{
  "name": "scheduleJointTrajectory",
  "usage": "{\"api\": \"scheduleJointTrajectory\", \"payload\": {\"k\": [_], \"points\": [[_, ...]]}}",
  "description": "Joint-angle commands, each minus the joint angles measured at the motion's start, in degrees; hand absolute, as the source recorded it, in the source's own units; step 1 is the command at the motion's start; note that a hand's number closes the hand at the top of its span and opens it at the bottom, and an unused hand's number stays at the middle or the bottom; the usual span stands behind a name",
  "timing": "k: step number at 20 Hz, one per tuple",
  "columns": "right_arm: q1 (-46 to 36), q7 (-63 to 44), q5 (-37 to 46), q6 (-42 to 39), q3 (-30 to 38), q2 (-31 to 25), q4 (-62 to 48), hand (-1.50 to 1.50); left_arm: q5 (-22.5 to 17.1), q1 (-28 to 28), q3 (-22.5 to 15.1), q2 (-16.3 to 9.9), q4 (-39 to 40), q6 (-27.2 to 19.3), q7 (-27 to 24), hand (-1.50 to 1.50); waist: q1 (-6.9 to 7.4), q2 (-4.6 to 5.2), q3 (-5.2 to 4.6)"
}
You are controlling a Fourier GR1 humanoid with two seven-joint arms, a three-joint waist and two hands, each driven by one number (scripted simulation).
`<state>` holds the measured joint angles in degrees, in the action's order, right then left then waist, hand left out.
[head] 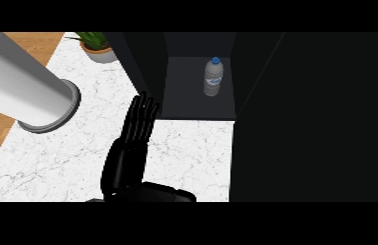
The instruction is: Pick up the bottled water, place it into the cabinet and close the cabinet
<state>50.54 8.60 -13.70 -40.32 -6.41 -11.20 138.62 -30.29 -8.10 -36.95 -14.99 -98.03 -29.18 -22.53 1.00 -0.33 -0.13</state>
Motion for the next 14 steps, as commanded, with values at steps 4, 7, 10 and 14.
{"api": "scheduleJointTrajectory", "payload": {"k": [4, 7, 10, 14], "points": [[-0.38, -8.90, 8.14, 1.54, -11.53, -0.55, 12.35, 1.50, 0.40, 5.61, 1.70, -3.81, -7.22, 0.09, -0.43, -1.50, -0.70, 0.07, -0.02], [-1.86, -12.16, 10.79, 3.42, -17.01, 0.05, 14.08, 1.50, -0.54, 8.70, 2.26, -6.16, -9.21, 1.23, -0.26, -1.50, -0.38, 0.06, -0.11], [-2.52, -12.15, 15.67, 4.13, -23.05, 1.62, 13.65, 1.50, -2.06, 14.41, 3.80, -8.84, -11.15, 4.61, -3.94, -1.50, -0.71, -0.22, -0.17], [-4.19, -18.10, 22.23, 7.27, -32.09, 3.45, 14.07, 1.50, -2.83, 17.98, 5.49, -10.33, -13.87, 5.34, -5.16, -1.50, -0.40, -0.14, -0.21]]}}
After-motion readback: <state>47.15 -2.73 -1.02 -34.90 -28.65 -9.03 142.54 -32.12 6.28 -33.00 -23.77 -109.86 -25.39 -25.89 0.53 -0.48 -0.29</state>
